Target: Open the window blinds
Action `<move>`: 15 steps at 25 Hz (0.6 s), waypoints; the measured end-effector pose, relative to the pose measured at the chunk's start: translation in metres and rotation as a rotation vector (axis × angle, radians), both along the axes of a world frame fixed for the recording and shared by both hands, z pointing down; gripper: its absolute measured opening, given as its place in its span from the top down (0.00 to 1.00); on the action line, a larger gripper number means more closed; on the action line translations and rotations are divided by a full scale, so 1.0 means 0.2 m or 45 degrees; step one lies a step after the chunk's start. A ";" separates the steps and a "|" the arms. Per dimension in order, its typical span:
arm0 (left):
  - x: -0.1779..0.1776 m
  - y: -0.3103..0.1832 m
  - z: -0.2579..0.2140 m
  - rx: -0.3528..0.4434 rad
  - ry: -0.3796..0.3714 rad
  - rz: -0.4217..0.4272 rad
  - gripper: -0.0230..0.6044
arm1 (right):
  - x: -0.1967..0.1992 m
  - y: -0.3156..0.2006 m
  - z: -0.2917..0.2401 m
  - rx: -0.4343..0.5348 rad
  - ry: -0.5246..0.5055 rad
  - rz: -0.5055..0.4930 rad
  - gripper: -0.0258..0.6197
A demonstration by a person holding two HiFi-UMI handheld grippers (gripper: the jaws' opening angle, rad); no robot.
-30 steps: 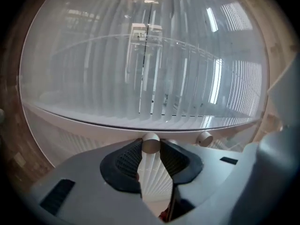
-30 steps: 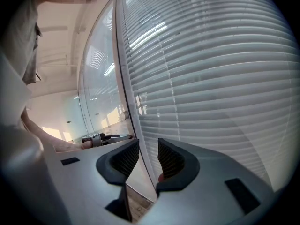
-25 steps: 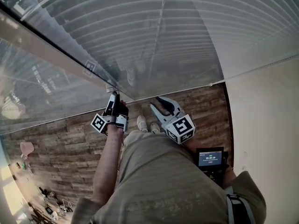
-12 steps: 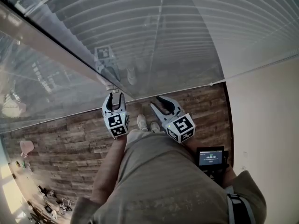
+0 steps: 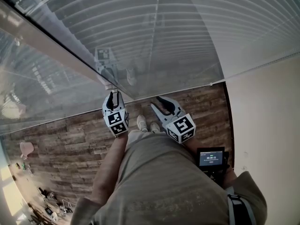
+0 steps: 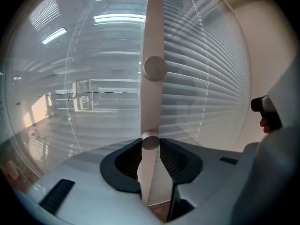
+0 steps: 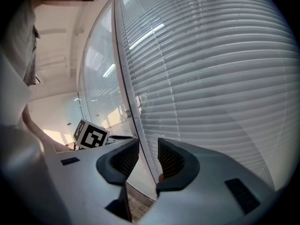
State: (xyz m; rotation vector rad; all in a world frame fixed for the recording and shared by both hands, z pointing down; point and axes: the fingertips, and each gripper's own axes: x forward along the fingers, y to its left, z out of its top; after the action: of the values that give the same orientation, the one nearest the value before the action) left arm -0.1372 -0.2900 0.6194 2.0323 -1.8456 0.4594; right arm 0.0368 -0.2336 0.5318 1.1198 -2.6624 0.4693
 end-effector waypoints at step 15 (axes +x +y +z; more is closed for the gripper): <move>-0.03 0.00 0.00 -0.045 0.721 -0.137 0.75 | -0.03 0.02 0.00 -0.010 0.002 -0.021 0.76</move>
State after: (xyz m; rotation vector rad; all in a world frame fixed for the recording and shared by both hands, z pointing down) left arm -0.1431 -0.2901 0.6199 1.7827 -1.5645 -0.1103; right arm 0.0299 -0.2304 0.5317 1.0946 -2.6641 0.4748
